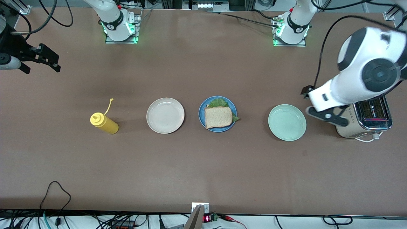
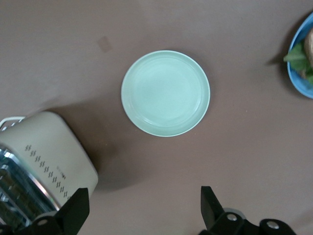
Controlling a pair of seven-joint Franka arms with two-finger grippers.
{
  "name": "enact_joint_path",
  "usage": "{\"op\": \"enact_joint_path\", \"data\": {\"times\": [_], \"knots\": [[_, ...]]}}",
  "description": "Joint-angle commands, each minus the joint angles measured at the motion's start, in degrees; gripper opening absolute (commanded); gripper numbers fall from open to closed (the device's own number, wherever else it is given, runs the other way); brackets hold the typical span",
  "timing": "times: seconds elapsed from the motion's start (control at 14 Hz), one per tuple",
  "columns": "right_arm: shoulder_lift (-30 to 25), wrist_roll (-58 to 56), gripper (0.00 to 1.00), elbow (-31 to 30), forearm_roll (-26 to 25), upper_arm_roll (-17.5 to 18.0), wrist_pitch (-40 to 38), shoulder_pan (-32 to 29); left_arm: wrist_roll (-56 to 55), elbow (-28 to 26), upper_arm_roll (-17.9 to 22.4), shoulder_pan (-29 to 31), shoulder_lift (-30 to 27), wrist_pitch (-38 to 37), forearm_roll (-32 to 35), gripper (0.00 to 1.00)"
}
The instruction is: Make sandwich in blue plate with both arms
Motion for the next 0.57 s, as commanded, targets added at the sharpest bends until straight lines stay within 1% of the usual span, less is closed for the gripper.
{"op": "enact_joint_path", "data": {"times": [0.0, 0.07, 0.21, 0.29, 0.5], "knots": [[0.36, 0.24, 1.0, 1.29, -0.82, 0.15, -1.36, 0.02, -0.43, -2.21, 13.64, -8.19, -6.14, 1.52, -6.54, 1.0], [0.19, 0.24, 1.0, 1.29, -1.0, -0.02, -1.63, -0.07, -0.17, -3.1, 18.3, -10.65, -8.33, 3.71, -8.04, 1.0], [-0.07, 0.33, 1.0, 1.37, -1.26, -0.02, -2.5, -0.07, -0.16, -5.64, 24.46, -14.08, -12.64, 6.44, -11.46, 1.0], [-0.08, 0.33, 1.0, 1.46, -1.26, -0.02, -2.6, -0.07, 0.27, -6.52, 26.67, -15.58, -15.01, 7.15, -11.48, 1.0], [-0.08, 0.24, 1.0, 2.17, -1.17, -0.02, -2.6, -0.07, 0.54, -8.02, 26.87, -15.78, -17.23, 7.16, -11.13, 1.0]]}}
